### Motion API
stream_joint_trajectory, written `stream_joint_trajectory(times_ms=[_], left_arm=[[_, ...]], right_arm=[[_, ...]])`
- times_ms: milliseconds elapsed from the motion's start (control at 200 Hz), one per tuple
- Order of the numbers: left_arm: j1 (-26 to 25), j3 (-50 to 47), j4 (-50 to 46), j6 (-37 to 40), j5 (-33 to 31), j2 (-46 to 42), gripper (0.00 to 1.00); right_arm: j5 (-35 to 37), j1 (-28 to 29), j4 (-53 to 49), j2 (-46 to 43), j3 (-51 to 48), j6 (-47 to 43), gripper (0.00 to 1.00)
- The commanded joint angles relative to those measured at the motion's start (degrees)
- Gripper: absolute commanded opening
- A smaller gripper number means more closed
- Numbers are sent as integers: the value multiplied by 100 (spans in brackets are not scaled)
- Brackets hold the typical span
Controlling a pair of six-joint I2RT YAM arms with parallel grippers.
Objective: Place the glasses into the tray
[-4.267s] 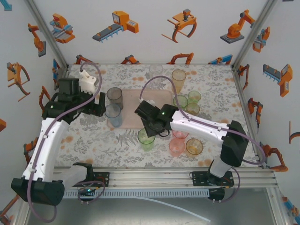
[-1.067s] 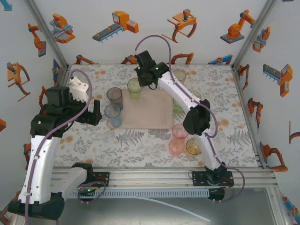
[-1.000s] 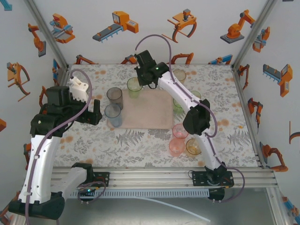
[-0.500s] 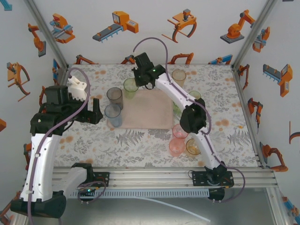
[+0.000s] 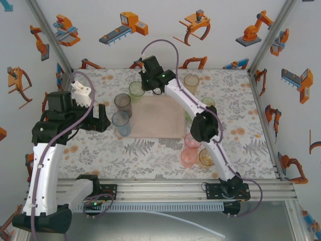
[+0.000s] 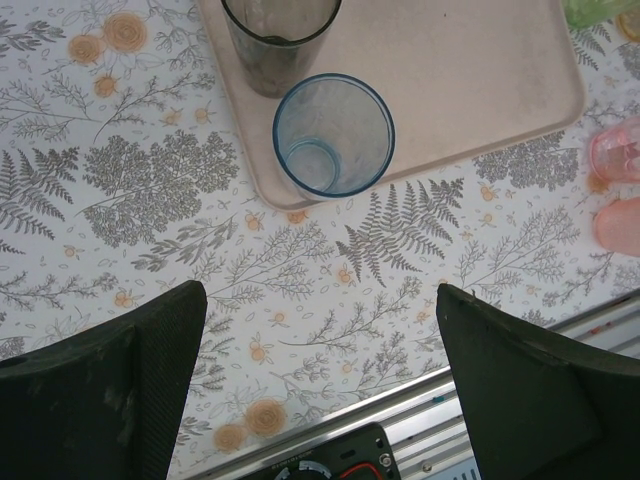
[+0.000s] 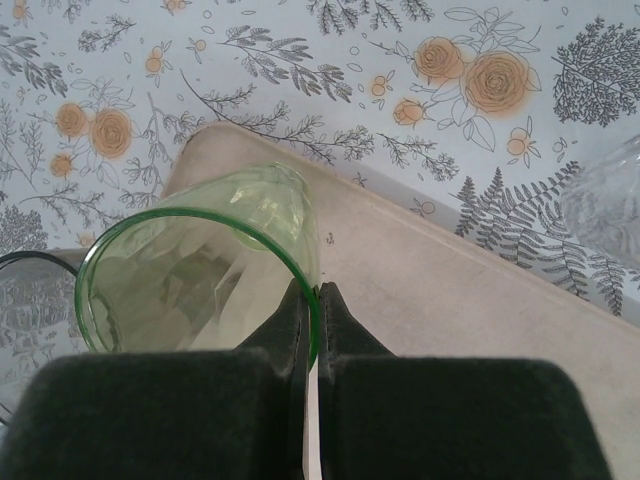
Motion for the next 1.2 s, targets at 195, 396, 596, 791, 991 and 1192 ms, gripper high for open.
stream_joint_trajectory(times_ms=[195,396,596,791,991,1192], left_arm=[[57,-84,98,-125,206,-47,88],[92,-89,109,-146,273,-30,88],[128,-93,109,-159,296,-41,88],[180,-113,109,-190,356,-80,88],[214,-107,119,-208,405,-65,88],[235,-115,165,-230,458,-25,88]], right_arm=[[-168,-67,353,152,236,226,0],[-269,-84,379,238,237,310,0],[-306,-132,322,267,231,406,1],[-542,-198,318,345,285,510,3],[-618,-207,283,362,271,544,10],[-674,-207,293,390,285,569,16]])
